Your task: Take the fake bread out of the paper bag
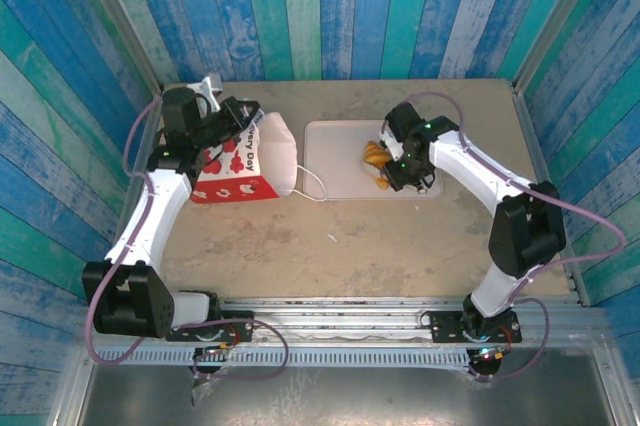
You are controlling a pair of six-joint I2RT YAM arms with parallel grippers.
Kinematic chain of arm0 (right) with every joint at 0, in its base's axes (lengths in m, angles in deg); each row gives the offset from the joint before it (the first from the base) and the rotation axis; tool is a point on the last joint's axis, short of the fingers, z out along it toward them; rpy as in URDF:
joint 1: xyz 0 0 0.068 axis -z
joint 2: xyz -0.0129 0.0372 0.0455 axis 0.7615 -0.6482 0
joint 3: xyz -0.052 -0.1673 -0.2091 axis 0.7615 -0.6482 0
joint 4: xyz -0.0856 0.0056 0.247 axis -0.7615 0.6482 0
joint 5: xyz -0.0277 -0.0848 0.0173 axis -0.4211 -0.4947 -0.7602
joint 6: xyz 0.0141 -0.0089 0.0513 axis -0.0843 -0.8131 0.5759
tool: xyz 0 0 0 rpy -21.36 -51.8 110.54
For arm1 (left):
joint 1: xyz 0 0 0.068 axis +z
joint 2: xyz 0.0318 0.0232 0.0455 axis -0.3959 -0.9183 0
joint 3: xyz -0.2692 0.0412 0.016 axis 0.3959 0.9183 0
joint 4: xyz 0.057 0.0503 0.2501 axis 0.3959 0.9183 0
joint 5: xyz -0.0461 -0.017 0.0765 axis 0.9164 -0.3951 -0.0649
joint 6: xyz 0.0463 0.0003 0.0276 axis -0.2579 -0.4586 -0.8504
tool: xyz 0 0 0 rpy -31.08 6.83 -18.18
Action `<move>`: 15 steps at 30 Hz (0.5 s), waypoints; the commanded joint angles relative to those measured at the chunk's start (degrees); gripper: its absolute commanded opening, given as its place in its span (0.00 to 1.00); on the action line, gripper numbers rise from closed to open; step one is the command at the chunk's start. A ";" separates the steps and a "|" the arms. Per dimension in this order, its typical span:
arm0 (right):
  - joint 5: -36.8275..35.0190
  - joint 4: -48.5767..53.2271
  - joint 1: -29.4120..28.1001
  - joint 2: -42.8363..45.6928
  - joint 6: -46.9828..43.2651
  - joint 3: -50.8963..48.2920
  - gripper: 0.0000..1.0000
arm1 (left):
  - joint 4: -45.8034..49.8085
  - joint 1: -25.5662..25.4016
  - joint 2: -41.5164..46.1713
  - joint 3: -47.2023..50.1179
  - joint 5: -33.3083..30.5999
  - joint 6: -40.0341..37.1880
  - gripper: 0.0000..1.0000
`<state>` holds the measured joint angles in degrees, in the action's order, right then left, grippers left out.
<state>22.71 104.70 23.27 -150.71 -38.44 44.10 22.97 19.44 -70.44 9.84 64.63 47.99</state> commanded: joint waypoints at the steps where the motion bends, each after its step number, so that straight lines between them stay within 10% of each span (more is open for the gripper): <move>1: -3.15 1.10 0.01 -1.51 0.81 1.66 0.56 | -1.19 -0.25 0.63 0.16 -0.05 -0.99 0.01; 15: -0.25 -0.43 9.83 -3.38 -1.48 4.23 0.47 | -1.15 -0.23 1.05 0.41 0.13 -1.47 0.01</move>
<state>22.09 104.39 31.16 -153.03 -38.90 46.37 22.97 19.44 -70.44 9.84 64.65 47.79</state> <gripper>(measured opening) 0.477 0.044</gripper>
